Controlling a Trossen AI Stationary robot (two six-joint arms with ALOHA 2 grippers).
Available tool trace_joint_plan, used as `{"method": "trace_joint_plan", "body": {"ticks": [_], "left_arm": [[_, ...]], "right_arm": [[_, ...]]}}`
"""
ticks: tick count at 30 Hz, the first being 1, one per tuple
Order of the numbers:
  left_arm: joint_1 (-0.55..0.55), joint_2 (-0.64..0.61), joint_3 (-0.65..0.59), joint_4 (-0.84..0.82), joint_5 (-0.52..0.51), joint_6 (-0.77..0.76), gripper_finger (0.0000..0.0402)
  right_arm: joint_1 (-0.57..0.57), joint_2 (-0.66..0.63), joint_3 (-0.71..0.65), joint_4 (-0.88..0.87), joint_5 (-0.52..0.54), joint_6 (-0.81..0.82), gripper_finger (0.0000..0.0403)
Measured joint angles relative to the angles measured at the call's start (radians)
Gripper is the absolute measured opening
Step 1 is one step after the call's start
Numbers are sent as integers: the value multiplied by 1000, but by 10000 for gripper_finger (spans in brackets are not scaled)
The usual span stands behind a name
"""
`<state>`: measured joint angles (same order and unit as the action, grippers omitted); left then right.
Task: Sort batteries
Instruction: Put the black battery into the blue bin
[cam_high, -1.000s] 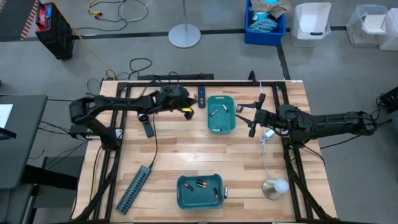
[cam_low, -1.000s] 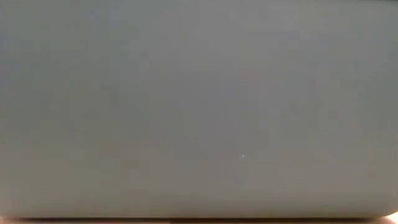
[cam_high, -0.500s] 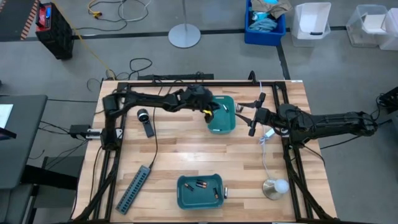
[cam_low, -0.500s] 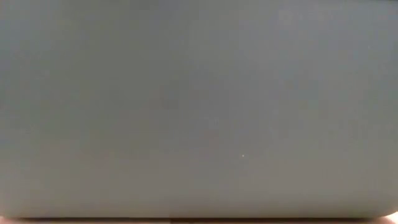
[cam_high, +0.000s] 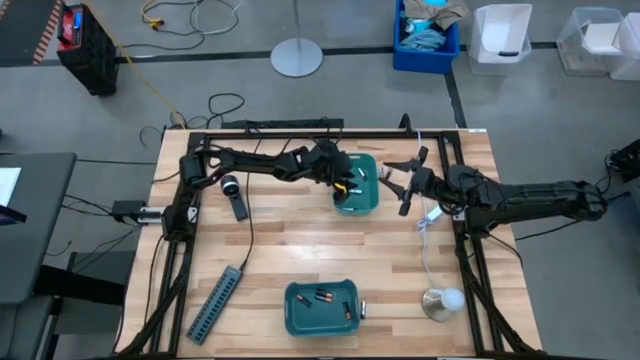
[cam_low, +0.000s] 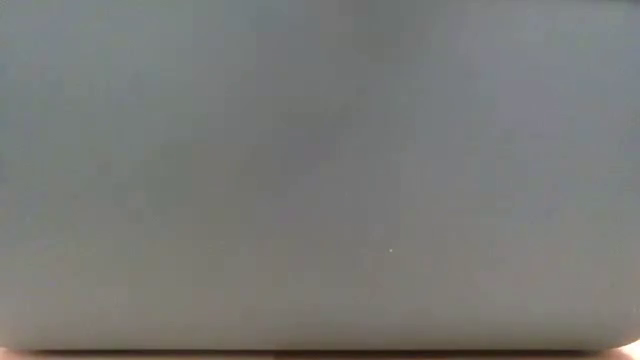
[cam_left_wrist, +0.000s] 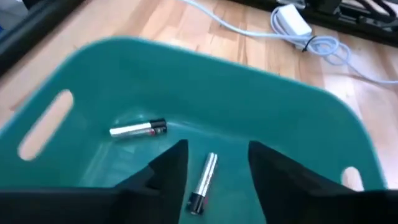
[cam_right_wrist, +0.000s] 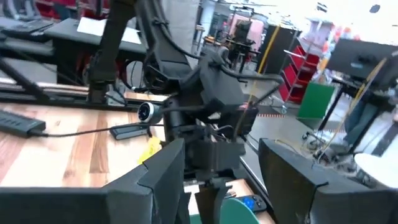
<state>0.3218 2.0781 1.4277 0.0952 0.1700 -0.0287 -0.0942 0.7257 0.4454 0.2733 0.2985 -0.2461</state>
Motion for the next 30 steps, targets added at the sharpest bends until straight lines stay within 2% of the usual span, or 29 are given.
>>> {"method": "trace_joint_plan", "body": {"ticks": [5, 10, 15, 22, 30], "left_arm": [[-1, -19, 0, -9, 0, 12, 183], [-4, -91, -55, 13, -37, 14, 175], [4, -235, -219, 111, -76, 18, 169], [1, -453, -476, 236, -126, -14, 169], [-21, -619, -703, 290, -167, 5, 169]], "right_arm": [[-28, 26, 21, -48, 36, 101, 221], [-55, 113, 134, -313, 176, 363, 221], [-88, 218, 200, -463, 253, 588, 221], [-192, 352, 255, -725, 257, 872, 221], [-238, 440, 260, -788, 239, 1040, 221]]}}
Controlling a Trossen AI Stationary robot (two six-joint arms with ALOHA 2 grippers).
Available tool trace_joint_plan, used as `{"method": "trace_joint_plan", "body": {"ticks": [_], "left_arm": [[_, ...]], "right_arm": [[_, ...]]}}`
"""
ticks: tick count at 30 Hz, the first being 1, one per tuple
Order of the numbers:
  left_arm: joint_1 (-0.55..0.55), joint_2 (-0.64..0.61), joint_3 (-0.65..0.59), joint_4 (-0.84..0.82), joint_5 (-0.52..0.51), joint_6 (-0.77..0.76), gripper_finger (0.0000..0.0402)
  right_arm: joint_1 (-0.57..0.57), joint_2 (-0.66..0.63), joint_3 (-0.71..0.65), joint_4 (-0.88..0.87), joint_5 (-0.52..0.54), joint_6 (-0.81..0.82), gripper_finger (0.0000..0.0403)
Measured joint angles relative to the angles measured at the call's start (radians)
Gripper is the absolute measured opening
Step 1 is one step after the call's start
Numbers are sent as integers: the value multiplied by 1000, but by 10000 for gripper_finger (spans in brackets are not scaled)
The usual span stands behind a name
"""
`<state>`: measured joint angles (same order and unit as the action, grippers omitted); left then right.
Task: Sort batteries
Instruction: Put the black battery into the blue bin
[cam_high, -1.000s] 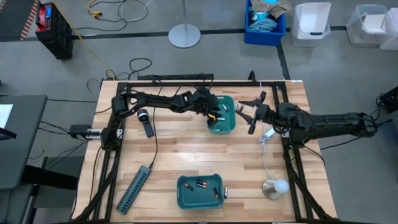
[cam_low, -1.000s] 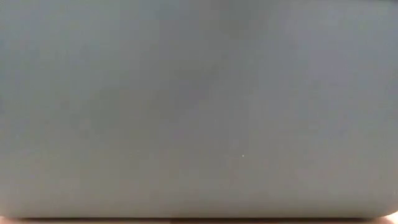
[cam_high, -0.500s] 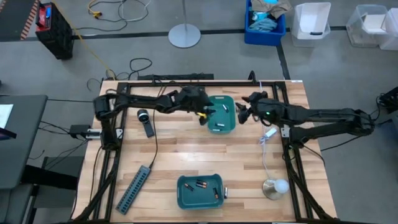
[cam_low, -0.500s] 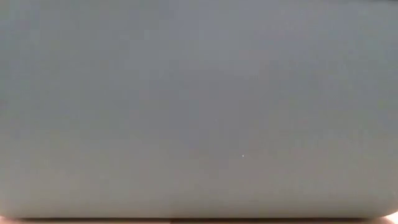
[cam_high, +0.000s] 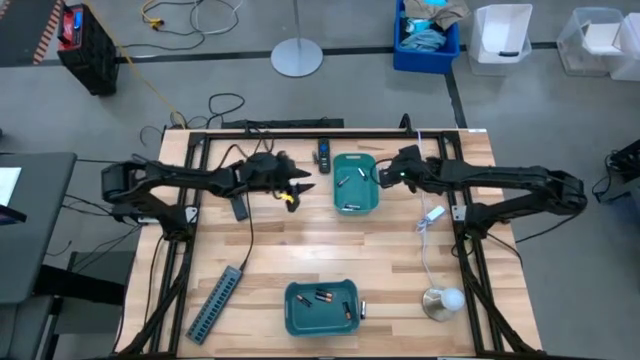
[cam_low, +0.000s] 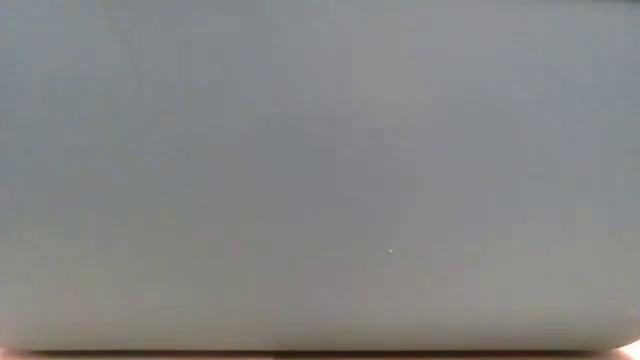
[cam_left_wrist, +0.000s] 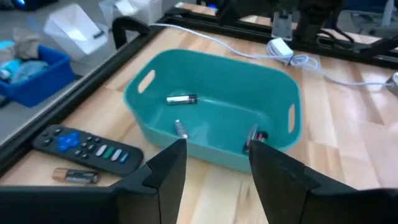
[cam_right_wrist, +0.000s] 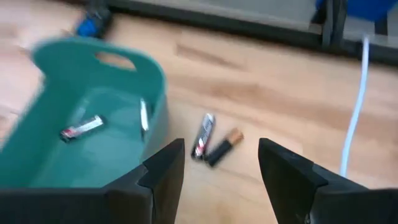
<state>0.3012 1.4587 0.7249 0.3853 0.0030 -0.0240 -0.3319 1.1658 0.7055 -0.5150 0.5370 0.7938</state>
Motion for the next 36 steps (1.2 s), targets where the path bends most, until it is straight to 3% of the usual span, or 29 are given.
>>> {"method": "trace_joint_plan", "body": {"ticks": [6, 10, 26, 36], "left_arm": [[12, -77, -166, 209, -3, -16, 169], [28, -130, -226, 254, -4, -19, 169], [30, -169, -257, 246, 22, 12, 169], [30, -169, -257, 232, 43, 20, 169]], "right_arm": [[-27, 101, 0, 6, -64, 94, 221], [-56, 146, 0, -2, -89, 138, 221], [-230, 318, -2, 113, -225, 152, 221], [-254, 388, -2, 196, -248, 175, 221]]}}
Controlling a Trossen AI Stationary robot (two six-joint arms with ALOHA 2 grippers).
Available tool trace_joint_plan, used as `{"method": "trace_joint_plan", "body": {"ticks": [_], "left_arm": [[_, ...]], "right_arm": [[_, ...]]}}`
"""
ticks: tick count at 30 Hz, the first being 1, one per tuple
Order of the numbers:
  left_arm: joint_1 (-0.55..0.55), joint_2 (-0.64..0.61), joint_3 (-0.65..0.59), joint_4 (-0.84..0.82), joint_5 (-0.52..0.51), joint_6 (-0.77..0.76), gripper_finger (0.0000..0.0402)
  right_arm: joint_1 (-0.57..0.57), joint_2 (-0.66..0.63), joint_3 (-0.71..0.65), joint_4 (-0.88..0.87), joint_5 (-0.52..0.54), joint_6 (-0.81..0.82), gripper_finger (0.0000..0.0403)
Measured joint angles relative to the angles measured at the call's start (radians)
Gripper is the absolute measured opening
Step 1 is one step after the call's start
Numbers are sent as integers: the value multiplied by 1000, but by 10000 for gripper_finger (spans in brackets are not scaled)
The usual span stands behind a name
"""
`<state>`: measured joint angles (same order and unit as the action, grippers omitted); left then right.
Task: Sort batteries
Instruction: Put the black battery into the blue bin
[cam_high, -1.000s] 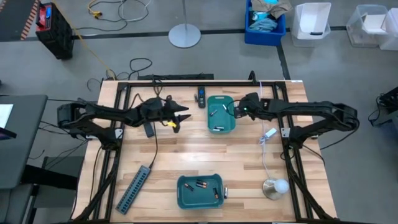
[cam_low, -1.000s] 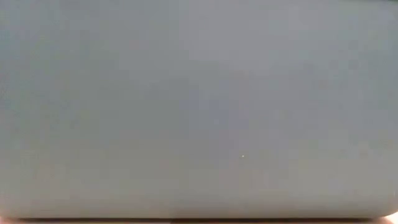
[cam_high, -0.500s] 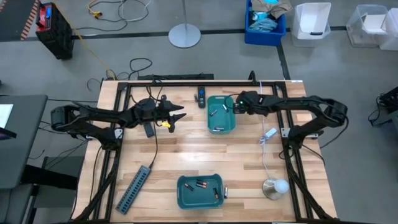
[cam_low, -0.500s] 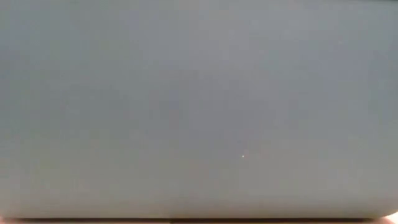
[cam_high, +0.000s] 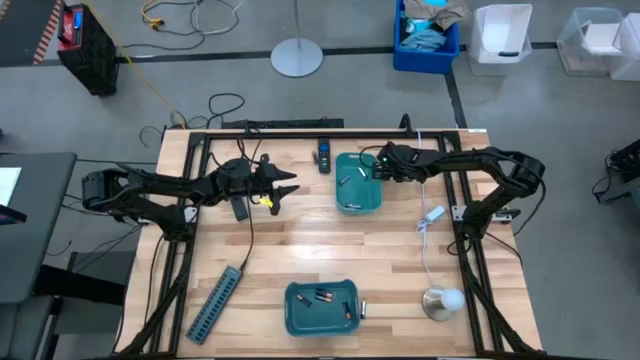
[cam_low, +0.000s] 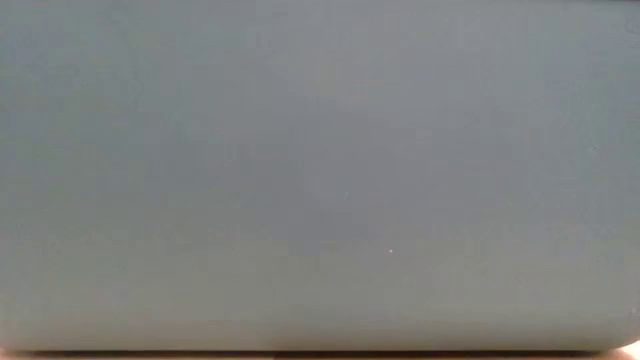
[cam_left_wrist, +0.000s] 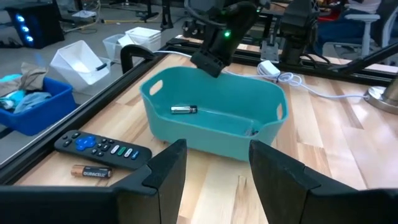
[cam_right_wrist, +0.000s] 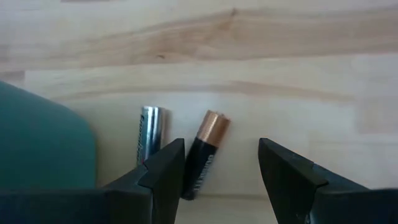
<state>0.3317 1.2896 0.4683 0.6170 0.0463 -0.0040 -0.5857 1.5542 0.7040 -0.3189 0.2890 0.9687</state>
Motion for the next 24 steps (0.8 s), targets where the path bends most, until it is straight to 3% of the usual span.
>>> {"method": "trace_joint_plan", "body": {"ticks": [8, 17, 24], "left_arm": [[0, 0, 0, -8, 2, 0, 169], [0, 0, 0, -17, 2, 0, 169], [0, 0, 0, -24, 2, 1, 169]], "right_arm": [[-4, 16, 1, -14, 1, 17, 218], [3, 18, 1, -10, 4, 10, 175], [3, 18, 0, 4, 3, 10, 182]]}}
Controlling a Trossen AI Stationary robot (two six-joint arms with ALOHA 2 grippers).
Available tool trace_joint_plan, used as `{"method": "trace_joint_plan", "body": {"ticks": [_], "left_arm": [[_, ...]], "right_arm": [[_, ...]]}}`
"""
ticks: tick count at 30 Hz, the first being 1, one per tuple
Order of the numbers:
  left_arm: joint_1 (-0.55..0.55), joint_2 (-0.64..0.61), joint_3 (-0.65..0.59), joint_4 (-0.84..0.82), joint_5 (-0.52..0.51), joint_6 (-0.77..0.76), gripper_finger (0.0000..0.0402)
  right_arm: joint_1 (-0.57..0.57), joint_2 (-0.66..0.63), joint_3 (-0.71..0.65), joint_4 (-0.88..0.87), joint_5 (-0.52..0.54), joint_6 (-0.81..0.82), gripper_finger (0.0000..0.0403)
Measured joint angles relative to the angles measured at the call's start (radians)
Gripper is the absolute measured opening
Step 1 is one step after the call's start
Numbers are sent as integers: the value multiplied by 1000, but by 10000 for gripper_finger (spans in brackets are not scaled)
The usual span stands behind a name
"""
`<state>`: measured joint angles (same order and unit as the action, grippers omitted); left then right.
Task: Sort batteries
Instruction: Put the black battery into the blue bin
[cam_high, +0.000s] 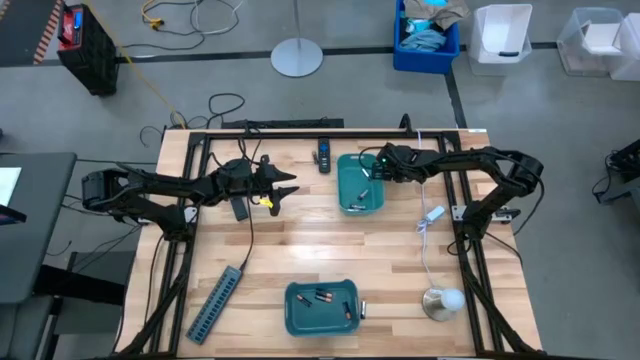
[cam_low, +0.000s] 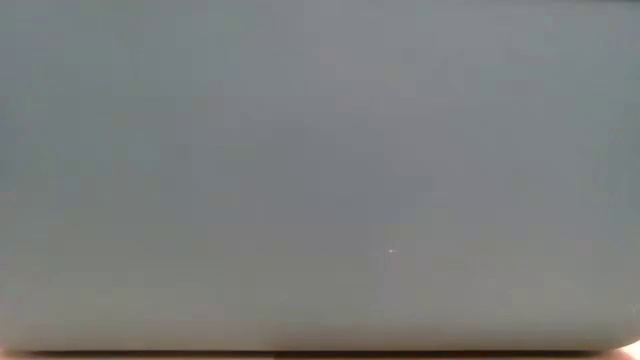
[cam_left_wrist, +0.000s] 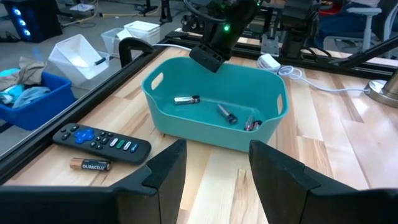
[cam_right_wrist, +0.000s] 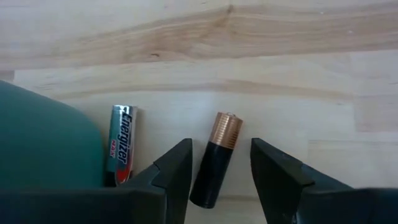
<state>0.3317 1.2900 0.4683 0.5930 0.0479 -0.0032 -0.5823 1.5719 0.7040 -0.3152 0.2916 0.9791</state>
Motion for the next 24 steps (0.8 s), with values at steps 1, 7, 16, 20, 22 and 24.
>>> {"method": "trace_joint_plan", "body": {"ticks": [1, 7, 16, 20, 22, 24], "left_arm": [[0, 0, 0, 0, 0, 0, 169], [0, 0, 0, -1, 0, 0, 169], [0, 0, 0, -1, 0, 0, 169], [0, 0, 0, -1, 0, 0, 169], [0, 0, 0, -2, 0, 0, 169], [0, 0, 0, -2, 0, 0, 169]], "right_arm": [[0, 0, 0, 0, 0, 0, 181], [0, 0, 0, -6, -1, 0, 156], [5, 0, 0, -15, 0, 0, 92], [6, 0, 0, -13, 0, -1, 70], [8, 0, 0, -13, 0, -2, 67], [11, 0, 0, -13, 1, -2, 65]]}}
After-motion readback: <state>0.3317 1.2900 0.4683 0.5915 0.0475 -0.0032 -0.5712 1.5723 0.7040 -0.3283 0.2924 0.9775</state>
